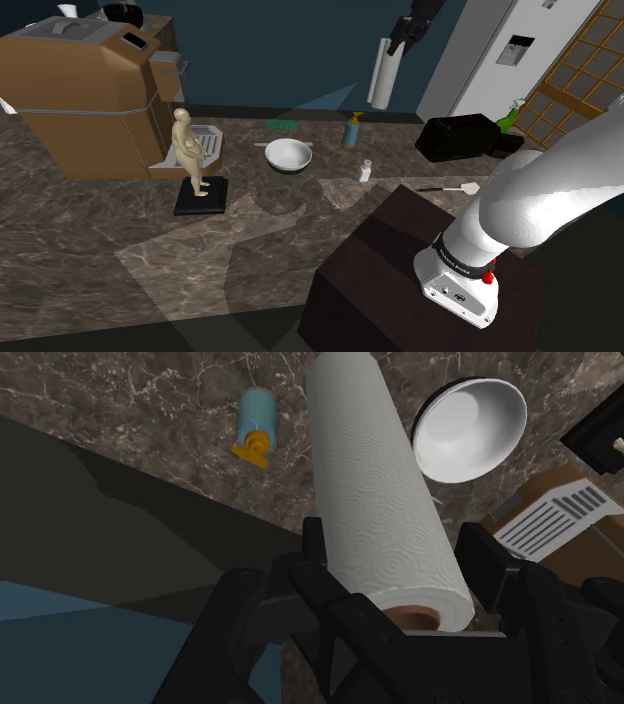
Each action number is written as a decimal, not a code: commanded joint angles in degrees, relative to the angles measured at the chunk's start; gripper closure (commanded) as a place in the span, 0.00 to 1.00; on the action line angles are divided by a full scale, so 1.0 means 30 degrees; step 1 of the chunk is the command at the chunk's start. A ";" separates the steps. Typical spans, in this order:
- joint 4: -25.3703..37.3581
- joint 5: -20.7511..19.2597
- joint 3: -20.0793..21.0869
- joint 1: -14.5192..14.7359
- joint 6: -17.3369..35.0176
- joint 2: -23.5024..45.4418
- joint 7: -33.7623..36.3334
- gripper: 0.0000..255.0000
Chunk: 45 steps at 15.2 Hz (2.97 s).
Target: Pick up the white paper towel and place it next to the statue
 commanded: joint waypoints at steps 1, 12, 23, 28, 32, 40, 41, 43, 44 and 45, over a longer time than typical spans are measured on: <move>0.0568 0.0011 0.0066 0.0035 -0.0543 0.0028 0.0100 1.00; 0.3750 0.0195 0.0158 0.0203 -0.3342 0.0440 0.0305 1.00; 0.6626 0.0452 0.0421 0.0498 -0.5633 0.1058 0.0839 1.00; 0.5790 0.0131 0.2267 0.1132 -0.5149 0.0521 0.3337 1.00; 0.5536 0.0053 0.3603 0.1688 -0.4830 0.0509 0.5218 1.00; 0.6125 0.0067 0.5995 0.2874 -0.4377 0.1474 0.8745 1.00; 0.6303 0.0067 0.6266 0.3032 -0.4342 0.1681 0.9169 1.00; 0.6733 0.0060 0.6798 0.3342 -0.4292 0.2151 1.0004 1.00; 0.6984 0.0051 0.7054 0.3500 -0.4278 0.2413 1.0417 1.00; 0.7261 0.0038 0.7304 0.3661 -0.4271 0.2693 1.0827 1.00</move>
